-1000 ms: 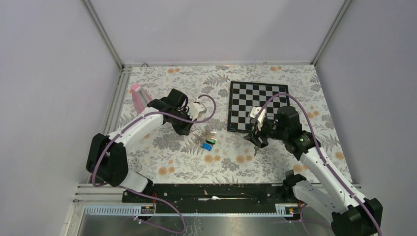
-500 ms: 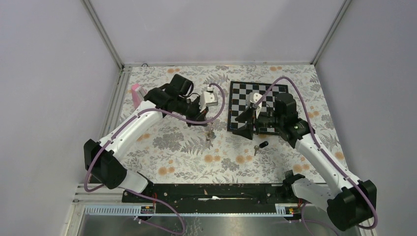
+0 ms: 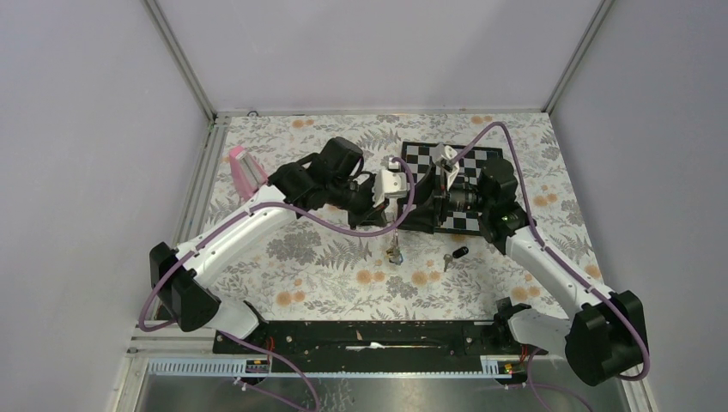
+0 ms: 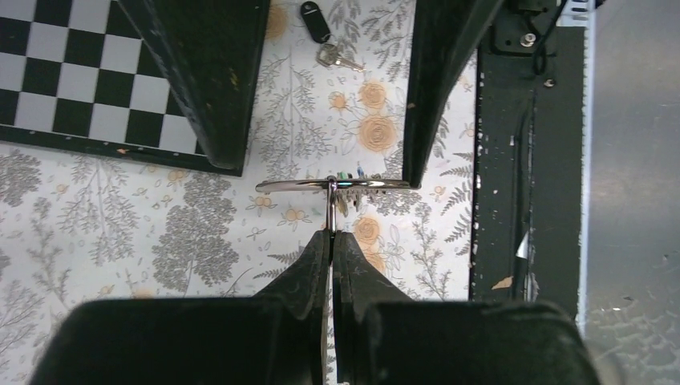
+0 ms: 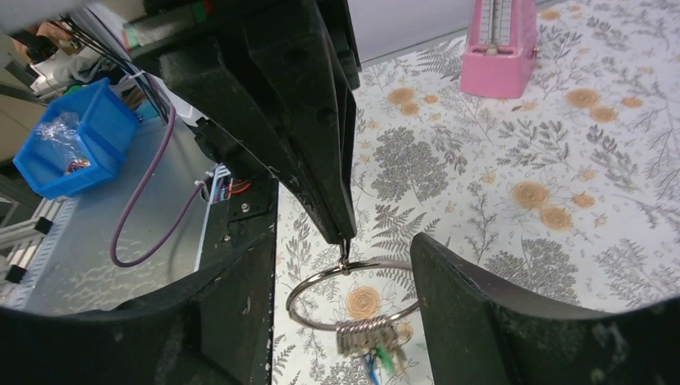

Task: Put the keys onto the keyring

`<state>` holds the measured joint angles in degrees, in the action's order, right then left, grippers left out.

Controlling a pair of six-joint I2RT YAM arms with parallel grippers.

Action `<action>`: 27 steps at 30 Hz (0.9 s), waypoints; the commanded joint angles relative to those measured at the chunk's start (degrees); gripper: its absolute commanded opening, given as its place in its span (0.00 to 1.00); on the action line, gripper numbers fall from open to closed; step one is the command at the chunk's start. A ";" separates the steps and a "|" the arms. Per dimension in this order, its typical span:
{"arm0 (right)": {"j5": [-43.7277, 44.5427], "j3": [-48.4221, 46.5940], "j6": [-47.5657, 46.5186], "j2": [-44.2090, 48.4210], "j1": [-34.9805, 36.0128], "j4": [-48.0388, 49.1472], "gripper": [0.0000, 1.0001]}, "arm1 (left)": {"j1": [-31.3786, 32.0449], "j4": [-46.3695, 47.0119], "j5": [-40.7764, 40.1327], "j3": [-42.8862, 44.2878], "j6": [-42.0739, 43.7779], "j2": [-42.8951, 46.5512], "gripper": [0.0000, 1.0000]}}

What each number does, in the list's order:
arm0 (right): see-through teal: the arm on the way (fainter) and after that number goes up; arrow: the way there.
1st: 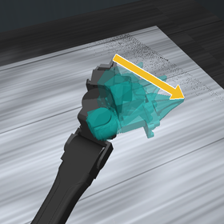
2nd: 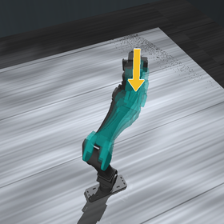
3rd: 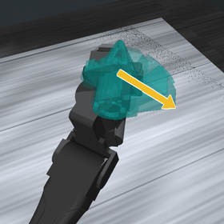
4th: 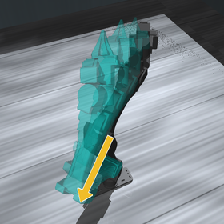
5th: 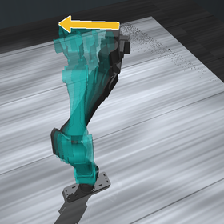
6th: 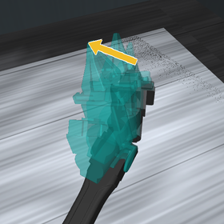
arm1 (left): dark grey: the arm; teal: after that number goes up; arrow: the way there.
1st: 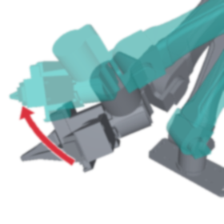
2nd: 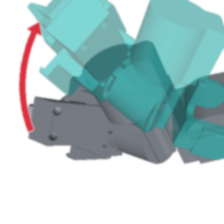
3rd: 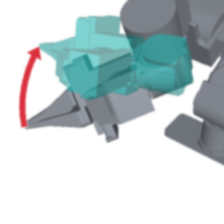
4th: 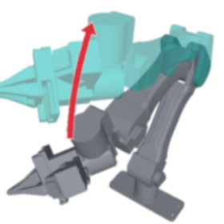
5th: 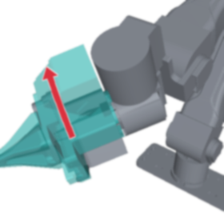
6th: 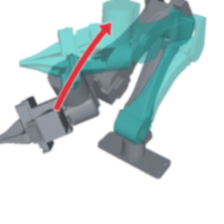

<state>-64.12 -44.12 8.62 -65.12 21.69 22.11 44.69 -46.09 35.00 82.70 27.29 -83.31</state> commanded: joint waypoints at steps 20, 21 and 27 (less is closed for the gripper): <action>4.82 2.69 10.23 -6.66 -0.25 6.71 0.57 | 3.57 9.92 -15.11 -1.25 -4.15 2.25 0.00; 4.73 2.74 10.63 -6.89 -0.25 7.18 0.56 | 3.57 10.03 -15.26 -1.44 -4.29 2.27 0.00; 3.54 2.81 12.82 -8.21 -0.33 9.26 0.43 | 3.72 10.44 -15.52 -2.14 -4.35 2.27 0.00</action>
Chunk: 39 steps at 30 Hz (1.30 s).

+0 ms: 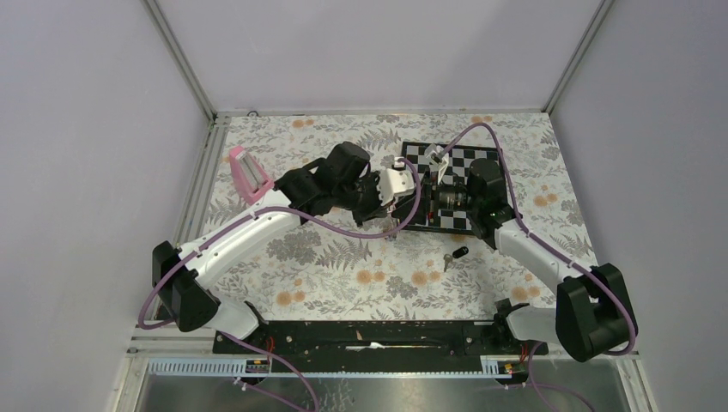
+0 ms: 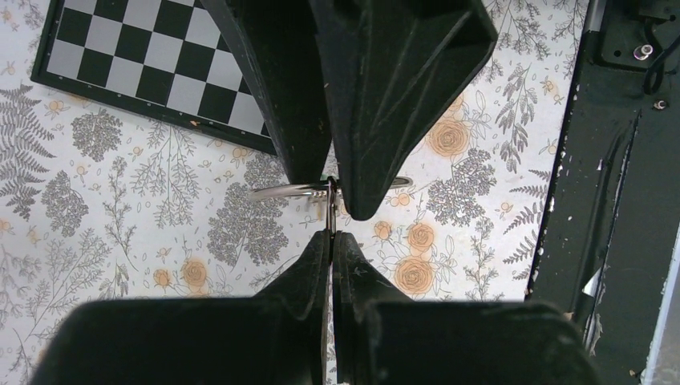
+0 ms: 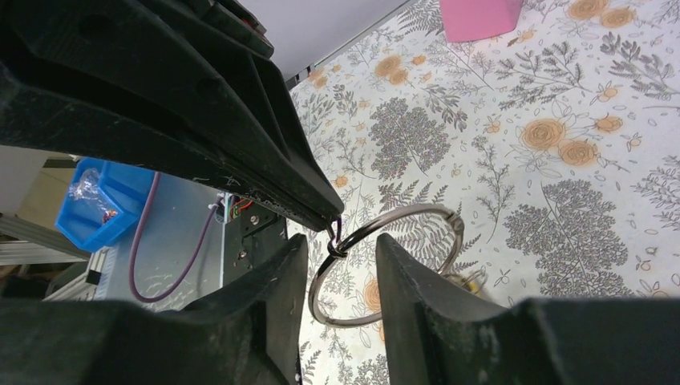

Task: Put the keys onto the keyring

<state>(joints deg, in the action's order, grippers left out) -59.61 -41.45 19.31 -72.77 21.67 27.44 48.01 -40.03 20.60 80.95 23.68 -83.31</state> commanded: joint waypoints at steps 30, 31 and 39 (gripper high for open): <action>-0.76 -0.24 4.31 -2.92 -0.58 3.83 0.27 | 0.92 5.47 -4.32 -1.36 -0.51 2.27 0.00; -0.84 -0.21 4.36 -2.90 -0.53 3.85 0.27 | 0.94 5.48 -4.35 -1.39 -0.41 2.32 0.00; -2.07 -0.26 6.11 -3.18 -0.58 5.90 0.21 | 1.03 5.58 -4.34 -1.65 -0.30 2.03 0.00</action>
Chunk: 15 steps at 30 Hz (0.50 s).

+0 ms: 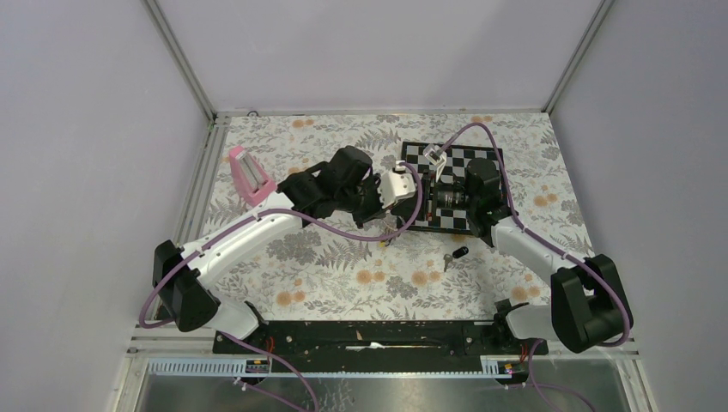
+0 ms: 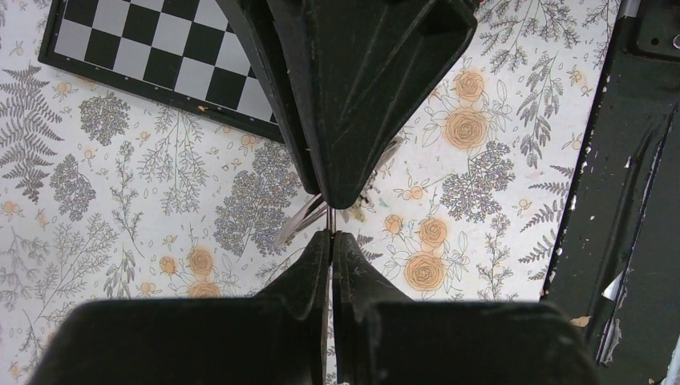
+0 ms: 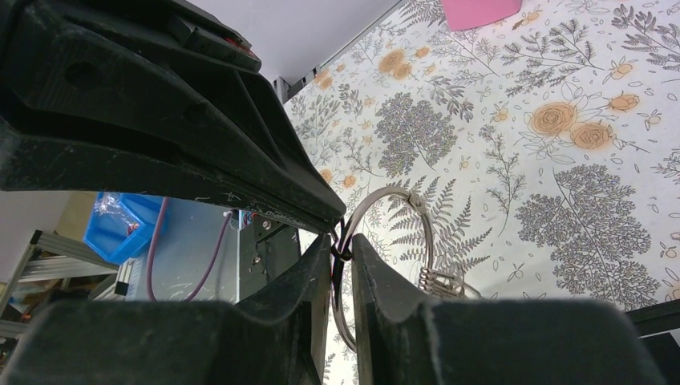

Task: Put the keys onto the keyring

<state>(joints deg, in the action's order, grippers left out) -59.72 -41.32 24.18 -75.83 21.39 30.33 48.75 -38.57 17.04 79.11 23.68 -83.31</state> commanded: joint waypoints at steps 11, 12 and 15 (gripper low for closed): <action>-2.83 -0.84 1.71 -0.33 -0.36 3.96 0.01 | 0.25 4.82 -2.10 0.36 -0.48 1.82 0.00; -2.59 -0.98 1.43 0.15 -0.50 3.76 0.00 | 0.29 5.16 -2.24 0.21 -0.48 1.88 0.00; -1.27 -1.38 0.52 1.97 -0.94 2.81 0.00 | 0.29 6.37 -2.63 -0.28 0.12 1.92 0.00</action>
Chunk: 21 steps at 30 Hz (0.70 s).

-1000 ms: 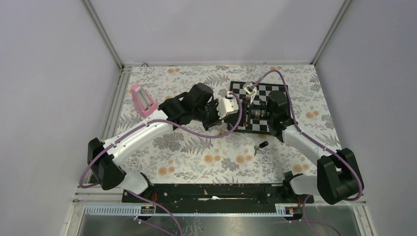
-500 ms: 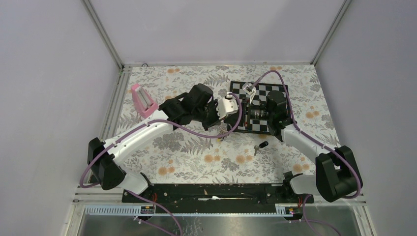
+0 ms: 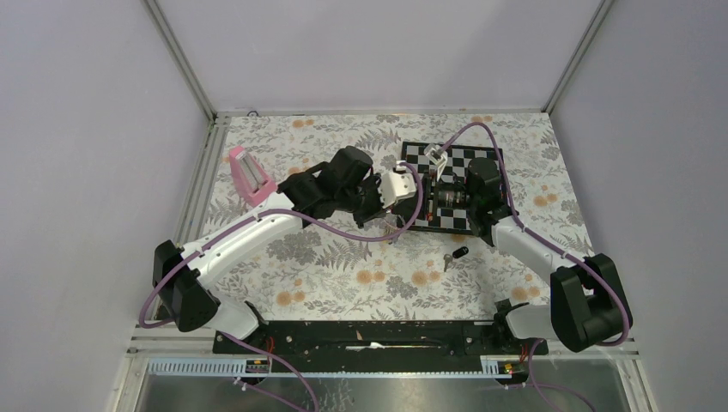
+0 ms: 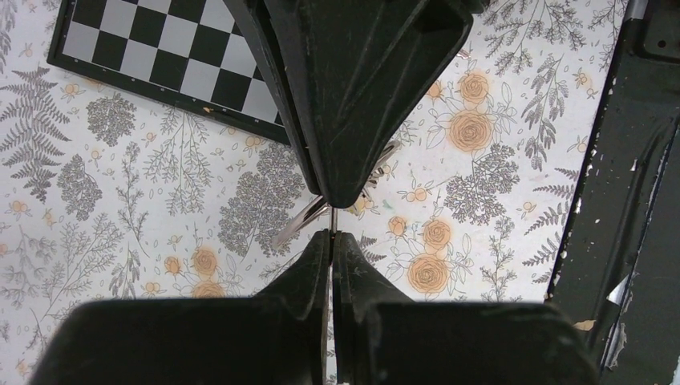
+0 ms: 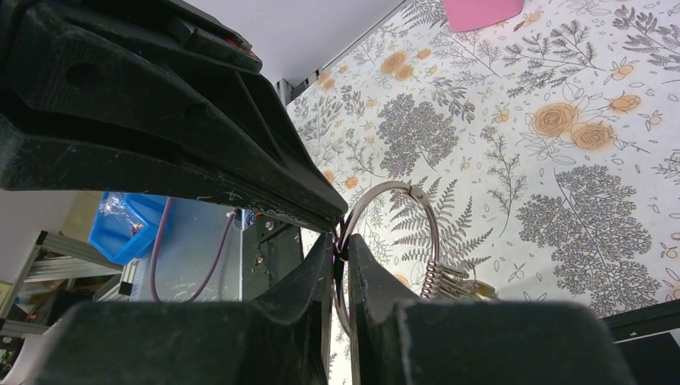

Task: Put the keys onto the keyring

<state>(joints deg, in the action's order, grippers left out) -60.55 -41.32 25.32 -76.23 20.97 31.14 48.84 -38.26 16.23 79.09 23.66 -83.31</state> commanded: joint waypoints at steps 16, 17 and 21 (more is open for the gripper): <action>1.35 -4.69 12.26 1.49 -1.45 11.87 0.00 | -2.53 12.03 2.40 -1.17 4.38 7.91 0.51; 1.71 -5.06 13.86 1.30 -1.46 12.98 0.00 | -3.58 12.77 3.29 -1.15 3.97 8.65 0.54; 3.23 -5.65 20.59 0.55 -1.52 16.30 0.00 | -9.73 16.26 8.78 -1.80 0.61 11.73 0.66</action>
<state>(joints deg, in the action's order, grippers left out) -58.94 -43.64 37.19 -75.24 19.79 38.81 44.38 -28.77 19.00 76.27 27.16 -76.05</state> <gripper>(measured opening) 0.136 0.612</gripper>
